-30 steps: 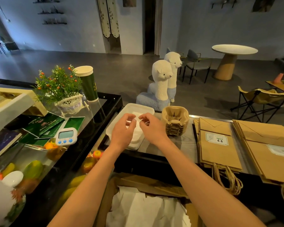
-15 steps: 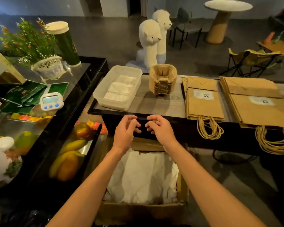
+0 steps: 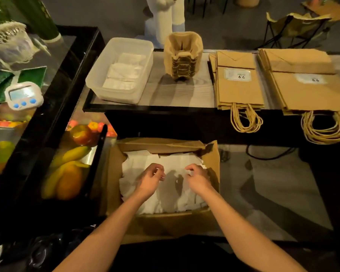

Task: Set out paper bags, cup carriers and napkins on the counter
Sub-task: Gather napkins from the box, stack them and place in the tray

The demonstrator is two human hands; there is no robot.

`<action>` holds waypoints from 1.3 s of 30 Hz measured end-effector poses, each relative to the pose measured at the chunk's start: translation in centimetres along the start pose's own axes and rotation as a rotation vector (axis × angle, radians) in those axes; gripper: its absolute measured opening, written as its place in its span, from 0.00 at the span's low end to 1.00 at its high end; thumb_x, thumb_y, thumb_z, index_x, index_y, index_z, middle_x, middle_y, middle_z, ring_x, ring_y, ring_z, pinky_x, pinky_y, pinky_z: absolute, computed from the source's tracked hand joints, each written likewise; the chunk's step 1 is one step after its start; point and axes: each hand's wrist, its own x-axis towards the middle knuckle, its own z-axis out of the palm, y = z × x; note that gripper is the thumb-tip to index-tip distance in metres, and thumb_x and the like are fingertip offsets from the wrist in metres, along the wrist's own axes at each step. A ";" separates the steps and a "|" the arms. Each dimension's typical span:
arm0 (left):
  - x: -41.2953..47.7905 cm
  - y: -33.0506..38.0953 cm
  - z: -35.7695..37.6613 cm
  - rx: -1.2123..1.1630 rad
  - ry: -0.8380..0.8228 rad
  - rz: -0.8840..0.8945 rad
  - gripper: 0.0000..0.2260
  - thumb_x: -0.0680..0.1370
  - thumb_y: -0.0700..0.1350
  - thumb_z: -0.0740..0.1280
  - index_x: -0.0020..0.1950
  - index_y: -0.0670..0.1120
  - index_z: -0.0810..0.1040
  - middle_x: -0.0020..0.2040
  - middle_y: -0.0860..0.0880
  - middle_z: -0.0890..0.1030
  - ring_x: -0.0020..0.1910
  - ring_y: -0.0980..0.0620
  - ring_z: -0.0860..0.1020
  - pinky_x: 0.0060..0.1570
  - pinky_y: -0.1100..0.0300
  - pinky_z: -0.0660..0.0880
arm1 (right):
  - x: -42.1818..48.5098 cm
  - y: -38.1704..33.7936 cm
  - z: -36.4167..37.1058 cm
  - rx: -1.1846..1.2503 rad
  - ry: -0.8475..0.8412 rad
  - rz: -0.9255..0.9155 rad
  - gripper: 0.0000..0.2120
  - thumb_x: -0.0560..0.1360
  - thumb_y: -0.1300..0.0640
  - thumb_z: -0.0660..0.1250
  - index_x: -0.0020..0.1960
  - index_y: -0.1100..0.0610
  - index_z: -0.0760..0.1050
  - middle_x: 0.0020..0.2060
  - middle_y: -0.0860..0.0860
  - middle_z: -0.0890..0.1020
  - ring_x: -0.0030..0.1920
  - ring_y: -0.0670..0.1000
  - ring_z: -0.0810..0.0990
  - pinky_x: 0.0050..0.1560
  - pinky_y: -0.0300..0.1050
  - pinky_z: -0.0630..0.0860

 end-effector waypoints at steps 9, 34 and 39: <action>0.0 -3.1 0.7 0.108 -0.103 -0.107 0.06 0.86 0.47 0.60 0.54 0.51 0.77 0.52 0.51 0.82 0.50 0.54 0.82 0.40 0.61 0.72 | 1.3 2.0 0.1 -0.666 -0.170 -0.066 0.24 0.82 0.55 0.60 0.77 0.51 0.63 0.75 0.52 0.64 0.74 0.60 0.62 0.75 0.55 0.62; -1.0 -4.0 0.9 -0.014 -0.054 -0.148 0.06 0.85 0.46 0.62 0.56 0.48 0.78 0.54 0.48 0.83 0.51 0.53 0.82 0.43 0.60 0.75 | -0.1 1.8 -0.5 -0.662 -0.214 -0.120 0.17 0.78 0.47 0.70 0.63 0.53 0.75 0.60 0.53 0.79 0.55 0.54 0.76 0.52 0.47 0.73; -1.1 -3.2 1.1 -0.020 -0.046 -0.126 0.06 0.85 0.47 0.62 0.55 0.52 0.79 0.53 0.52 0.83 0.52 0.55 0.82 0.50 0.57 0.77 | -1.3 1.4 -1.8 -0.308 -0.138 -0.090 0.28 0.82 0.47 0.64 0.79 0.51 0.62 0.75 0.51 0.69 0.73 0.57 0.70 0.67 0.51 0.71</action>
